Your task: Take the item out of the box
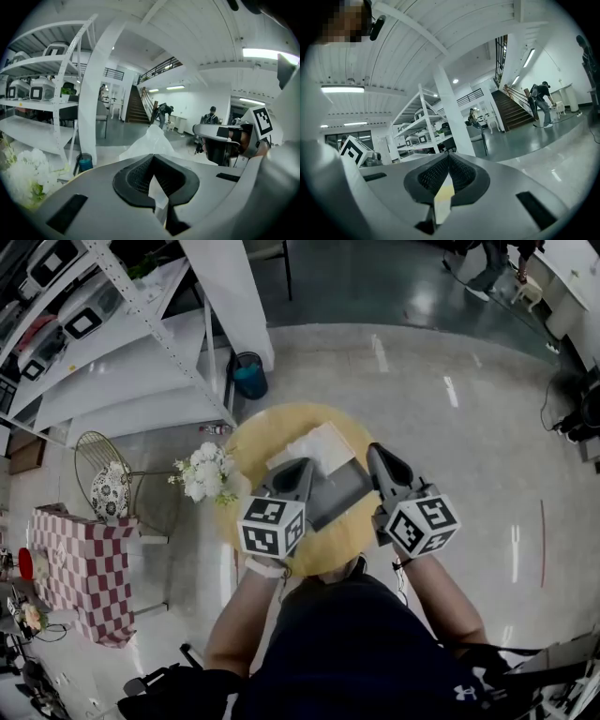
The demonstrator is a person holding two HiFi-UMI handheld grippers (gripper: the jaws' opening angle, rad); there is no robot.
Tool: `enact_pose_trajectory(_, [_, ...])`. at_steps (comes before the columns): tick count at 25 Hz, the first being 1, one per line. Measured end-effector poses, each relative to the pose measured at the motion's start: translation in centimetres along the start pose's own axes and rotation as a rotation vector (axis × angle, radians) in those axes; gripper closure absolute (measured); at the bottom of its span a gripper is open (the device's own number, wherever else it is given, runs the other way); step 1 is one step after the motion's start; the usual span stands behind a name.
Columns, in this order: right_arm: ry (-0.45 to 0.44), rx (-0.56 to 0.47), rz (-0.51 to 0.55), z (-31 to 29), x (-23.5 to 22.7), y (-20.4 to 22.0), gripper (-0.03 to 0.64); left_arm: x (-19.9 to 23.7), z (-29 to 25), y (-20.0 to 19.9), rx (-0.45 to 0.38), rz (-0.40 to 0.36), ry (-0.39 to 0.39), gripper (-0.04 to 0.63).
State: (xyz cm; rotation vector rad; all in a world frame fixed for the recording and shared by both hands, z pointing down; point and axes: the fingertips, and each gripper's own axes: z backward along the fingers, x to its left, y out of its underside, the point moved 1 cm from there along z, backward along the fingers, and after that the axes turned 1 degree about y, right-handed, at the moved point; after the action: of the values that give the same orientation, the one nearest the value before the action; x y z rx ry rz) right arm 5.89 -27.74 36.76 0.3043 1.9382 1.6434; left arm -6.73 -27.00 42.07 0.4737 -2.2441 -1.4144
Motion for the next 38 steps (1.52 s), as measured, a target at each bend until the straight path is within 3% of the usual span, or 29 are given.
enact_pose_trajectory(6, [-0.02, -0.017, 0.019, -0.2, 0.9, -1.2, 0.609, -0.3, 1.6, -3.2, -0.11, -0.038, -0.018, 0.578])
enact_pose_trajectory(20, [-0.045, -0.075, 0.044, 0.1, 2.1, -3.7, 0.609, -1.9, 3.9, -6.8, -0.224, -0.064, 0.001, 0.578])
enact_pose_trajectory(38, [-0.058, -0.166, 0.065, 1.1, 2.9, -7.6, 0.609, -2.5, 6.7, -11.2, -0.403, -0.11, -0.041, 0.578])
